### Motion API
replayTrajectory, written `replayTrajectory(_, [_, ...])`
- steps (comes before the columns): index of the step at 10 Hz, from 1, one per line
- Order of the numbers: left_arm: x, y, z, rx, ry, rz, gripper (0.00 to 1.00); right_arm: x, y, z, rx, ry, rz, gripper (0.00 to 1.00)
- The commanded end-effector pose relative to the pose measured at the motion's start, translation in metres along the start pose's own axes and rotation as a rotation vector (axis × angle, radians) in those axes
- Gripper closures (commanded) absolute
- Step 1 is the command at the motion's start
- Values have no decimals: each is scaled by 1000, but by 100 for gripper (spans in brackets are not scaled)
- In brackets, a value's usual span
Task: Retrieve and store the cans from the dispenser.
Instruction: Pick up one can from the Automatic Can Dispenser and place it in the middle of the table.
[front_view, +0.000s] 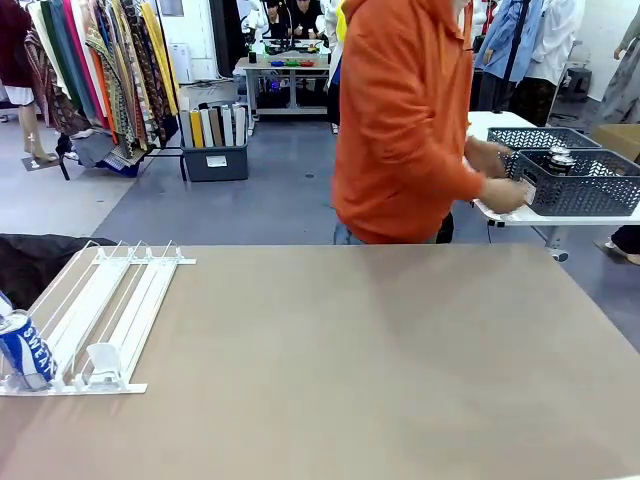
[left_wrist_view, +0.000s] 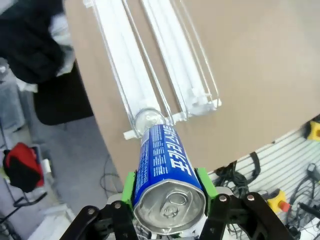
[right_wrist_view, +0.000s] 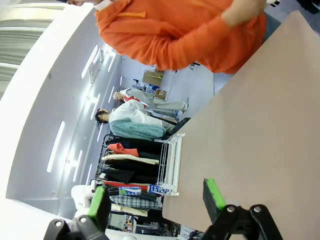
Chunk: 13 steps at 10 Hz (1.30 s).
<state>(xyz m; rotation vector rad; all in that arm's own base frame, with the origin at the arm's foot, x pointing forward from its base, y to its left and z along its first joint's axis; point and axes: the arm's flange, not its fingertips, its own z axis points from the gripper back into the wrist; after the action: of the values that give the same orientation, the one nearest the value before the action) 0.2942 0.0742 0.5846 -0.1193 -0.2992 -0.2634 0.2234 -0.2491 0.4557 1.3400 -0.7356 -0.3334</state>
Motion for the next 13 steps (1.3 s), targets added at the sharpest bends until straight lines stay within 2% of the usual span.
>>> replayTrajectory(1, [5, 20, 23, 13, -84, 23, 100, 1, 2, 0, 11, -7, 15, 0])
replayTrajectory(2, [5, 27, 34, -30, -121, 52, 100, 1, 2, 0, 11, -7, 15, 0])
replayTrajectory(3, [5, 40, 40, -60, -172, 135, 100, 1, 2, 0, 11, -7, 15, 0])
replayTrajectory(4, [-1, 17, 38, 3, -89, 34, 100, 1, 2, 0, 11, -7, 15, 0])
replayTrajectory(9, [1, 19, 34, -12, -85, 45, 100, 1, 2, 0, 11, -7, 15, 0])
replayTrajectory(10, [5, 3, 23, -66, -81, 54, 100, 1, 2, 0, 11, -7, 15, 0])
replayTrajectory(11, [23, -40, 12, -115, -91, 30, 100, 1, 2, 0, 11, -7, 15, 0])
replayTrajectory(12, [47, -90, -2, -160, -95, -75, 100, 1, 2, 0, 11, -7, 15, 0])
replayTrajectory(13, [71, -143, -25, -101, -105, -125, 100, 1, 2, 0, 11, -7, 15, 0])
